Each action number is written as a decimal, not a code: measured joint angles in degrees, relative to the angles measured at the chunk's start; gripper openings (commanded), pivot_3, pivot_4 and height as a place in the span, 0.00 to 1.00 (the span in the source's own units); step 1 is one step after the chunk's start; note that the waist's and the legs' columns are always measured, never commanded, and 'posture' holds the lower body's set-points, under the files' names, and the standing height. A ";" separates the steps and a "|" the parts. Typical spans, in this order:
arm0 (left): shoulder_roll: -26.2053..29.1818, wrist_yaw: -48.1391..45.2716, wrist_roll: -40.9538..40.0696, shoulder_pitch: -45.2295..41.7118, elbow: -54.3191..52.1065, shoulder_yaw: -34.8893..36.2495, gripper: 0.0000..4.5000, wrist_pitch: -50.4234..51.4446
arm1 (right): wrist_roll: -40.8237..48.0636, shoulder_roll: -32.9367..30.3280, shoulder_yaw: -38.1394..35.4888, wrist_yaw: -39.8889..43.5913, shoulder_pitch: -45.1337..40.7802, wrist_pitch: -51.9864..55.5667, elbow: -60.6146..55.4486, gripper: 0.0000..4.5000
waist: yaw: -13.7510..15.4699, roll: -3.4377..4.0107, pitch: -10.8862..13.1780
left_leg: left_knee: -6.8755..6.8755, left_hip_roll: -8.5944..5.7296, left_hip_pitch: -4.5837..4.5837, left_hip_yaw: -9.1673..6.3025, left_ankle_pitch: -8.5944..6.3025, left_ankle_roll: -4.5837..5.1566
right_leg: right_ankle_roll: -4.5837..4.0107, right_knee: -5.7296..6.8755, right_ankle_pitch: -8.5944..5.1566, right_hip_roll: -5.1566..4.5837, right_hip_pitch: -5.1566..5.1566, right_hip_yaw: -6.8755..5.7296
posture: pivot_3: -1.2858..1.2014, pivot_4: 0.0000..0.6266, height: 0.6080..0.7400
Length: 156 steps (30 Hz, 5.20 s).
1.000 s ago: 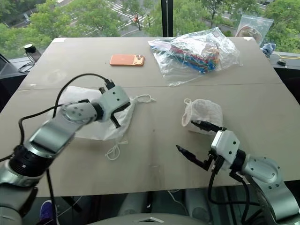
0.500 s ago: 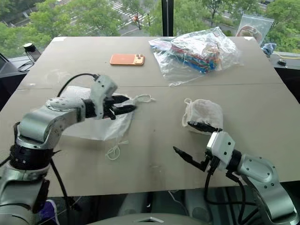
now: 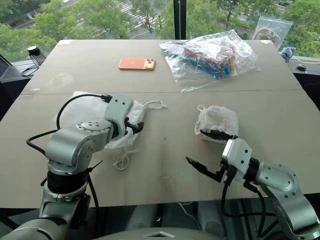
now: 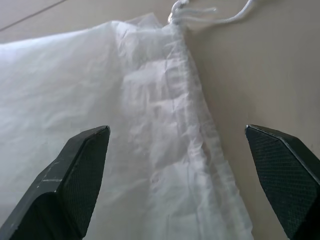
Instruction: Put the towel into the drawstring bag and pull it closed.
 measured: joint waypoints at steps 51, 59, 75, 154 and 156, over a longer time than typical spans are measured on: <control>23.37 -53.63 -25.11 3.54 30.06 10.33 0.00 -35.83 | 0.17 4.60 -4.78 -13.95 -9.02 20.89 1.35 1.00 | -0.14 0.04 -0.02 | -0.05 0.04 -0.02 0.07 -0.01 0.02 | -0.11 0.00 -0.05 -0.02 -0.04 -0.01 | 0.52 0.24 0.95; 17.64 -46.04 -26.90 3.45 24.58 11.69 0.00 -34.30 | 2.19 6.69 -8.06 -23.97 -20.07 37.30 12.96 1.00 | -0.21 0.04 -0.02 | -0.05 0.03 -0.01 0.10 -0.01 0.02 | -0.24 0.00 0.12 -0.02 -0.05 0.02 | 0.52 0.24 0.95; 14.85 -40.26 -27.92 6.48 21.07 13.96 0.00 -35.34 | 0.20 5.06 -1.60 -24.39 -30.54 56.70 25.26 1.00 | -0.56 -1.22 -1.04 | -0.09 0.10 0.29 0.07 -0.01 0.02 | -0.42 -0.11 0.01 0.04 0.24 -0.03 | 0.52 0.24 0.95; 15.03 -38.53 -29.35 3.48 14.38 9.00 0.00 -28.56 | 17.35 40.28 -10.31 -17.62 -42.62 45.75 39.91 0.00 | -1.78 0.13 -0.22 | -0.48 0.02 -0.04 0.03 -0.01 0.02 | -0.26 -0.17 0.12 -0.01 -0.17 0.00 | 0.52 0.24 0.95; 13.94 -37.45 -34.21 3.01 14.03 11.28 0.00 -23.30 | 19.86 41.98 -12.16 -20.07 -43.23 46.58 40.00 0.00 | -1.73 0.13 -0.21 | -0.48 0.02 -0.05 0.03 -0.01 0.02 | -0.26 -0.17 0.12 -0.02 -0.17 -0.01 | 0.52 0.24 0.95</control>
